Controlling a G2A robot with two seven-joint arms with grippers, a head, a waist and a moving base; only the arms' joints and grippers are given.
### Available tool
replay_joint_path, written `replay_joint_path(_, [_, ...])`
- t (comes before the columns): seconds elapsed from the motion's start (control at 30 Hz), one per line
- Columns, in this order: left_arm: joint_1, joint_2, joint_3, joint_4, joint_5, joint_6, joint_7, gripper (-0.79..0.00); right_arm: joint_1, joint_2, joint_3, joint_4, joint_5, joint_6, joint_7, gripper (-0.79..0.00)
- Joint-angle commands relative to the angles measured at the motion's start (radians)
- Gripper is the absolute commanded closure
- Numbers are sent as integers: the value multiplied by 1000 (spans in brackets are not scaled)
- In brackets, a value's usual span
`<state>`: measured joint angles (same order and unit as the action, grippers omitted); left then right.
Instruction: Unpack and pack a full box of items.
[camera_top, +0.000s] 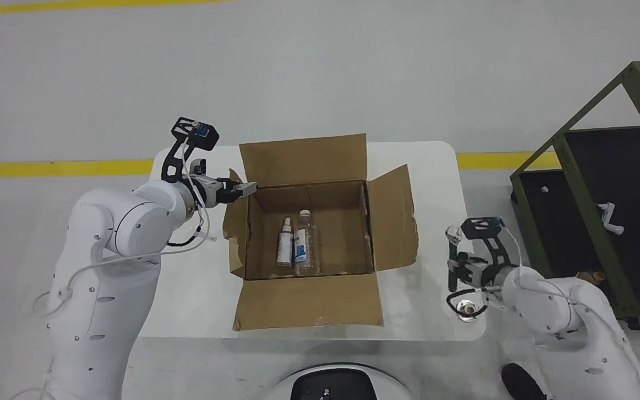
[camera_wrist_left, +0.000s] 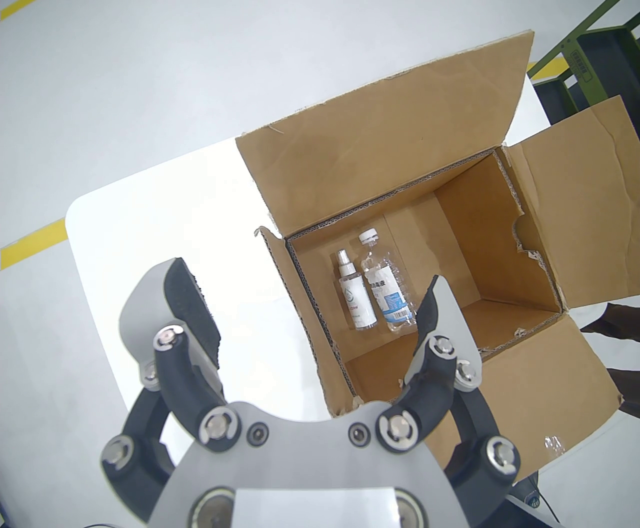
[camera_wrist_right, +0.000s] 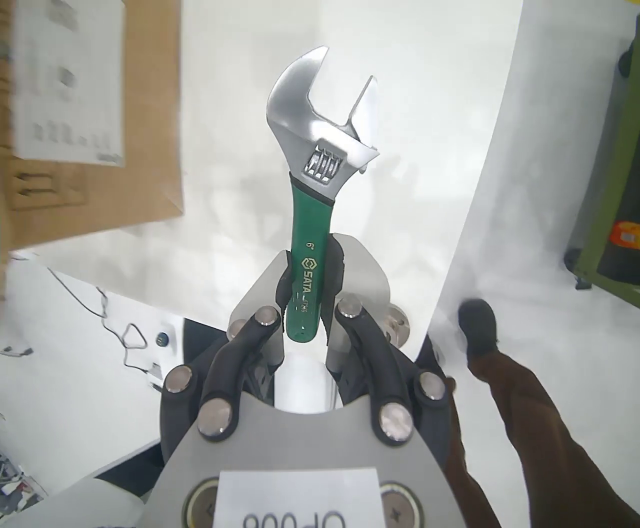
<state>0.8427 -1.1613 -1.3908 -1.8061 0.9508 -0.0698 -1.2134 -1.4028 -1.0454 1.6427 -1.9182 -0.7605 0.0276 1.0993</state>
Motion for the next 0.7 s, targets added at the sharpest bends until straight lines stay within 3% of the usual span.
replay_joint_path(0.0, [0,0,0,0,0,0,0,-785,-5,1,42,-21,65,-24,-21,0])
replay_joint_path(0.33, [0,0,0,0,0,0,0,-785,-10,4,150,-77,351,-115,-107,0])
replay_joint_path(0.67, [0,0,0,0,0,0,0,-785,19,6,91,-67,501,-179,-118,0])
